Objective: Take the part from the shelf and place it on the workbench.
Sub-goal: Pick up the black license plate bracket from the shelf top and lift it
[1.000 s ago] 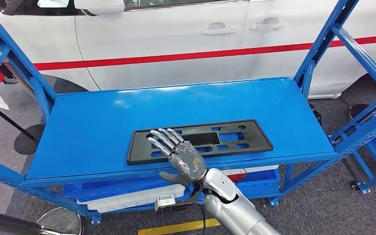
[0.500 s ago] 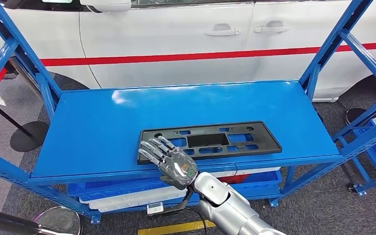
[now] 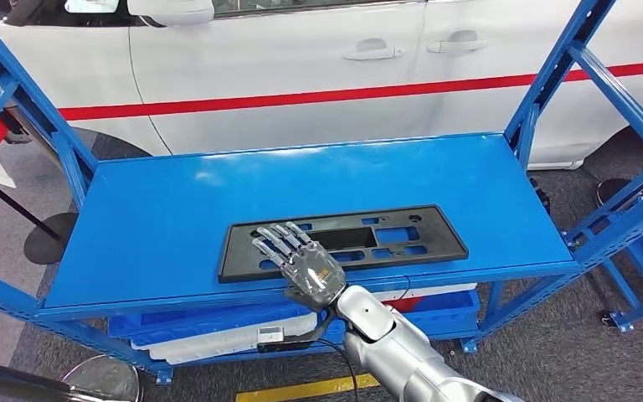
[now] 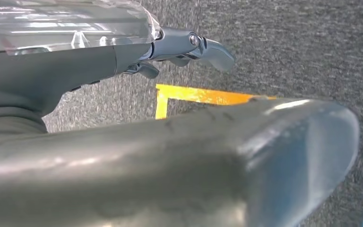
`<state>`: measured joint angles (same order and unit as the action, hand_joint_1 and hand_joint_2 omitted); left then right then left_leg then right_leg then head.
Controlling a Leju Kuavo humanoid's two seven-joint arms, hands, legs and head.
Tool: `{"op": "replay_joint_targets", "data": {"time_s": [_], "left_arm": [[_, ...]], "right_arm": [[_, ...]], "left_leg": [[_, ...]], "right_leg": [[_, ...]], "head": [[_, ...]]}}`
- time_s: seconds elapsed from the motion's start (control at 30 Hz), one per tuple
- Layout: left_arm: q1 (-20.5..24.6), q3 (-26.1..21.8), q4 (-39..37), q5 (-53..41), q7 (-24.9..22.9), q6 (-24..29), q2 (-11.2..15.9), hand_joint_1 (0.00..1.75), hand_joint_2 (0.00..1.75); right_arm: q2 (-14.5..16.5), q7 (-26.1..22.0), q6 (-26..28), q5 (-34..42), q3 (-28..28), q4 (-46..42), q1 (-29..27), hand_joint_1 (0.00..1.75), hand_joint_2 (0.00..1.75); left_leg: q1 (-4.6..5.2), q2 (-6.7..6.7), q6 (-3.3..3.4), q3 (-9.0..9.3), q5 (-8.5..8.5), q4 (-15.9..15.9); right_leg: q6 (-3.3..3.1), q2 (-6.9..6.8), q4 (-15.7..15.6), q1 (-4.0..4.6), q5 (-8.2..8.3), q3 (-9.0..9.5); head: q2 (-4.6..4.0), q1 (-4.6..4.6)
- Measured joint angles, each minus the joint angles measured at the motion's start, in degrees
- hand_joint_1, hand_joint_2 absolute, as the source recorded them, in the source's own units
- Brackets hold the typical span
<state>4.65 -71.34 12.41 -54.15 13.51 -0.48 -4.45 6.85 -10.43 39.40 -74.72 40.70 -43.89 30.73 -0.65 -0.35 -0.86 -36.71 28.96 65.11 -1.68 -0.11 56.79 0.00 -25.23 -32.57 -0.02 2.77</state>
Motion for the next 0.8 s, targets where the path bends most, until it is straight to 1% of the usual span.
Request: {"op": "replay_joint_targets", "data": {"time_s": [0.03,0.07,0.1,0.13,0.17,0.2,0.23,0.27,0.3,0.33,0.4,0.43,0.47,0.5,0.53,0.57,0.6,0.63,0.67,0.7,0.73,0.77,0.8], "left_arm": [[0.0,0.0,0.0,0.0,0.0,0.0,0.0,0.0,0.0],[-0.1,0.0,0.0,0.0,0.0,0.0,0.0,0.0,0.0],[-0.1,0.0,0.0,0.0,0.0,0.0,0.0,0.0,0.0],[-0.2,0.0,0.0,0.0,0.0,0.0,0.0,0.0,0.0],[-0.2,0.0,0.0,0.0,0.0,0.0,0.0,0.0,0.0],[-0.2,0.0,0.0,-0.1,0.0,0.0,0.0,0.0,0.0],[-0.1,0.0,0.0,-0.1,0.1,0.0,0.1,0.0,0.0],[0.0,0.0,0.0,-0.2,0.1,0.0,0.1,0.0,0.0],[0.0,0.0,0.0,-0.3,0.1,0.0,0.1,0.0,0.0],[0.0,0.0,0.0,-0.4,0.1,0.0,0.1,0.0,0.0],[-0.1,0.0,0.0,-0.5,0.1,0.0,0.0,0.0,0.0],[-0.1,0.0,0.0,-0.5,0.1,0.0,0.0,0.0,0.0],[0.0,0.0,0.0,-0.5,0.1,0.0,0.0,0.0,0.0],[0.0,0.0,0.0,-0.5,0.1,0.0,0.0,0.0,0.0],[0.0,0.0,0.0,-0.5,0.1,0.0,0.0,0.0,0.0],[0.0,0.0,0.0,-0.5,0.1,0.1,0.0,0.0,0.0],[0.0,0.0,0.0,-0.5,0.1,0.1,0.0,0.0,0.0],[0.0,0.0,0.0,-0.5,0.1,0.2,0.0,0.0,0.0],[-0.1,0.0,0.0,-0.5,0.2,0.2,0.0,0.0,0.0],[0.0,0.0,0.0,-0.4,0.2,0.2,0.0,0.0,0.0],[0.0,0.0,0.0,-0.4,0.2,0.3,-0.1,0.0,0.0],[0.0,-0.1,0.0,-0.3,0.3,0.3,-0.1,0.0,0.0],[0.0,-0.1,0.0,-0.2,0.3,0.3,-0.2,0.0,0.0]], "right_arm": [[0.1,0.0,0.1,0.2,-0.2,0.3,0.2,0.0,1.75],[0.1,0.0,0.2,0.3,-0.4,0.6,0.3,0.0,1.75],[0.2,0.0,0.2,0.4,-0.6,0.9,0.3,0.0,1.75],[0.2,0.0,0.2,0.5,-0.7,1.2,0.4,0.0,1.75],[0.3,0.0,0.2,0.6,-0.8,1.6,0.5,0.0,1.75],[0.4,0.1,0.2,0.7,-0.9,1.9,0.7,0.0,1.75],[0.5,0.1,0.2,0.9,-1.1,2.2,1.0,0.0,1.75],[0.6,0.1,0.3,0.9,-1.3,2.5,1.3,0.0,1.75],[0.7,0.1,0.3,0.9,-1.6,2.9,1.6,0.0,1.75],[0.7,0.2,0.3,0.7,-1.8,3.2,1.8,0.0,1.75],[0.8,0.7,0.3,-0.1,-2.4,3.9,2.2,0.0,1.75],[0.8,1.2,0.4,-0.8,-2.7,4.1,2.4,0.0,1.75],[0.8,1.8,0.4,-1.7,-3.0,4.3,2.7,0.0,1.75],[0.8,2.7,0.4,-2.9,-3.2,4.6,2.9,0.0,1.75],[0.8,3.6,0.4,-4.4,-3.4,4.9,3.0,0.04,1.75],[0.8,4.8,0.4,-6.2,-3.6,5.2,3.1,0.42,1.75],[0.8,6.0,0.5,-8.2,-3.7,5.6,3.1,0.8,1.75],[0.8,7.5,0.6,-10.2,-3.7,6.1,3.3,1.19,1.75],[0.8,9.1,0.6,-12.0,-3.7,6.5,3.5,1.54,1.75],[0.9,10.9,0.7,-13.3,-3.6,7.1,3.9,1.55,1.75],[0.9,12.8,0.7,-14.2,-3.5,7.7,4.4,1.57,1.75],[0.9,14.5,0.7,-14.6,-3.1,8.4,4.8,1.58,1.75],[0.9,16.1,0.7,-14.9,-2.6,9.0,5.3,1.58,1.75]], "left_leg": [[-0.05,0.0,-0.21,-1.91,1.87,4.0],[-0.1,0.01,-0.39,-3.55,3.07,7.4],[-0.13,0.01,-0.51,-4.42,3.25,9.1],[-0.15,0.02,-0.57,-4.22,2.32,8.6],[-0.17,0.04,-0.56,-2.93,0.49,5.8],[-0.19,0.1,-0.48,-0.94,-1.56,1.6],[-0.11,0.15,-0.3,0.97,-3.0,-2.3],[-0.06,0.15,0.03,2.31,-3.89,-5.1],[0.01,0.14,0.38,2.94,-4.1,-6.5],[0.13,0.07,0.77,2.98,-3.97,-6.7],[0.06,0.0,1.48,2.94,-4.23,-7.0],[0.01,0.01,1.83,2.99,-4.37,-7.2],[-0.08,0.03,2.13,3.01,-4.52,-7.4],[-0.11,0.05,2.34,3.01,-4.6,-7.5],[-0.08,0.06,2.47,2.95,-4.63,-7.5],[-0.06,0.06,2.52,2.91,-4.63,-7.5],[-0.04,0.06,2.53,2.91,-4.63,-7.5],[-0.03,0.03,2.53,2.94,-4.62,-7.5],[-0.03,-0.02,2.51,3.01,-4.61,-7.4],[-0.03,-0.08,2.45,3.1,-4.6,-7.4],[0.0,-0.13,2.33,3.16,-4.57,-7.4],[0.08,-0.16,2.11,3.16,-4.55,-7.4],[0.11,-0.17,1.79,3.11,-4.54,-7.3]], "right_leg": [[-0.15,-0.04,0.0,0.05,-0.02,-0.01],[-0.2,-0.06,0.1,0.12,-0.06,-0.02],[-0.22,-0.08,0.1,0.16,-0.1,-0.02],[-0.2,-0.07,0.2,0.17,-0.16,0.0],[-0.12,-0.05,0.3,0.16,-0.26,0.05],[0.03,-0.01,0.5,0.14,-0.41,0.09],[0.25,0.04,0.7,0.23,-0.58,0.06],[0.5,0.08,0.9,0.34,-0.7,-0.03],[0.73,0.1,1.1,0.43,-0.76,-0.15],[0.96,0.12,1.1,0.49,-0.74,-0.26],[1.47,0.13,1.3,0.41,-0.89,-0.34],[1.77,0.14,2.1,0.36,-1.55,-0.69],[2.04,0.15,4.0,0.3,-2.77,-1.53],[2.27,0.16,6.9,0.17,-4.45,-2.92],[2.45,0.15,10.7,0.07,-6.3,-4.76],[2.59,0.15,14.4,-0.06,-7.7,-6.58],[2.69,0.14,16.8,-0.17,-8.18,-7.81],[2.72,0.13,17.2,-0.27,-7.56,-8.08],[2.66,0.13,15.2,-0.34,-5.95,-7.22],[2.5,0.13,11.4,-0.37,-3.79,-5.41],[2.25,0.13,7.2,-0.32,-2.07,-3.38],[2.02,0.14,3.9,-0.2,-0.91,-1.82],[1.81,0.17,1.8,-0.03,-0.39,-0.9]], "head": [[0.0,0.01],[0.0,0.01],[0.0,0.01],[0.0,0.01],[0.0,0.01],[0.0,0.01],[0.0,0.01],[0.0,0.01],[0.0,0.0],[0.0,0.0],[0.0,-0.01],[0.0,-0.01],[0.0,-0.01],[0.0,-0.02],[0.0,-0.02],[0.0,-0.02],[0.0,-0.02],[0.0,-0.02],[0.0,-0.02],[0.0,-0.02],[0.0,-0.02],[0.0,-0.01],[0.0,-0.01]]}}
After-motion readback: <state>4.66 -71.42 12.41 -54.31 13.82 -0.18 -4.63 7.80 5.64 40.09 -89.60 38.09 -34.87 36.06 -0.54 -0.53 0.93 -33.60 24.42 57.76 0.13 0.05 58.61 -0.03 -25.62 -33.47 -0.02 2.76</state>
